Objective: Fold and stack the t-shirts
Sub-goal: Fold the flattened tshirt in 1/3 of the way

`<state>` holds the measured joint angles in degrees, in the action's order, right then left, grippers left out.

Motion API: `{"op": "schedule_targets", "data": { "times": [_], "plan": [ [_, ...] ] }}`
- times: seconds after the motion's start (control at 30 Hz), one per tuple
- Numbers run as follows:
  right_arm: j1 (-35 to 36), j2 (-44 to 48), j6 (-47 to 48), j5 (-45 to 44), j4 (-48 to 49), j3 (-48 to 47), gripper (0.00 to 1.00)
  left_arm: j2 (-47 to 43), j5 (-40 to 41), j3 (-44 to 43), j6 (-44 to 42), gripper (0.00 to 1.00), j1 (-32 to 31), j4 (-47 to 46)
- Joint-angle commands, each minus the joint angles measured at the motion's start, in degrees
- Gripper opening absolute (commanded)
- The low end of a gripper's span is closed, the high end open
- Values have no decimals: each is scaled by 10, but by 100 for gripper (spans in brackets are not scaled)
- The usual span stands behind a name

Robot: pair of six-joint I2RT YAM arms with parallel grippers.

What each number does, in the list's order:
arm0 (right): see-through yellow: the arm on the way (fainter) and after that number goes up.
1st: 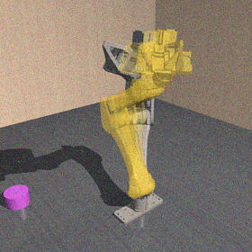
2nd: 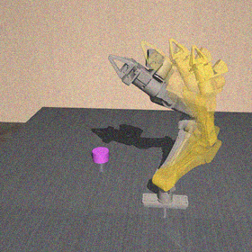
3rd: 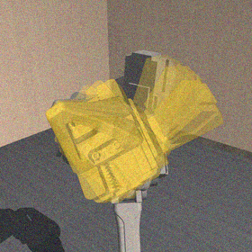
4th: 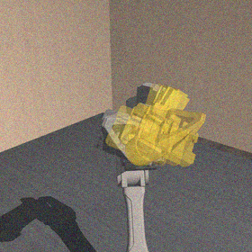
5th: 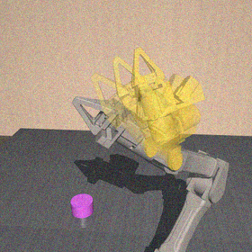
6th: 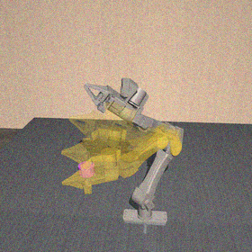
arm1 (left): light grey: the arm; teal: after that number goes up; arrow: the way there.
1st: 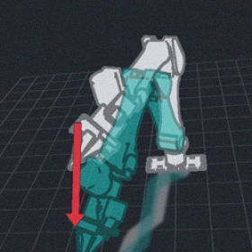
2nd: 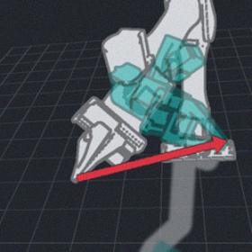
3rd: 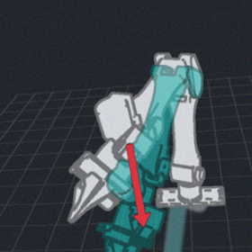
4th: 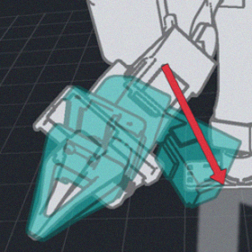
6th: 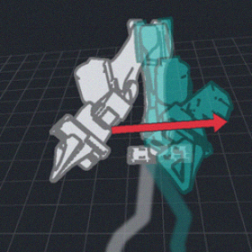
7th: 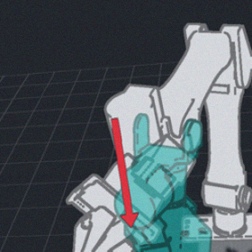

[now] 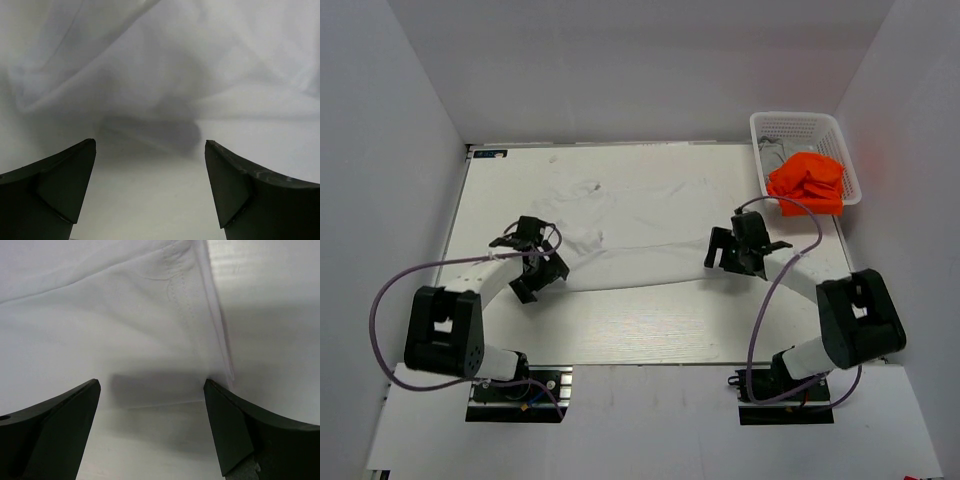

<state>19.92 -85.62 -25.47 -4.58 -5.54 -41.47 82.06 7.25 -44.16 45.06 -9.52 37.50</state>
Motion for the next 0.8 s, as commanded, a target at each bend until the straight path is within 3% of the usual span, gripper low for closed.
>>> {"op": "schedule_targets", "data": {
  "times": [0.0,0.17,0.33,0.47,0.53,0.57,0.67,0.77],
  "plan": [
    [23,56,-19,1,-63,40,90,-77,-32,32,4,100,-8,31],
    [37,120,5,-18,-53,-3,90,-108,15,-19,10,100,-8,43],
    [34,69,32,-55,-5,-90,90,-51,45,-160,-5,100,1,-13],
    [30,-23,32,-106,-14,-233,90,78,65,-306,-32,100,6,-20],
    [25,-82,34,-128,-28,-282,90,194,88,-479,-47,100,12,20],
    [21,-96,35,-137,-34,-314,90,235,94,-479,-47,100,12,36],
    [10,-154,38,-122,-51,-368,90,395,100,-718,-88,100,17,98],
    [-7,-191,48,-105,-51,-421,90,511,100,-827,-131,100,17,84]
  ]
}}
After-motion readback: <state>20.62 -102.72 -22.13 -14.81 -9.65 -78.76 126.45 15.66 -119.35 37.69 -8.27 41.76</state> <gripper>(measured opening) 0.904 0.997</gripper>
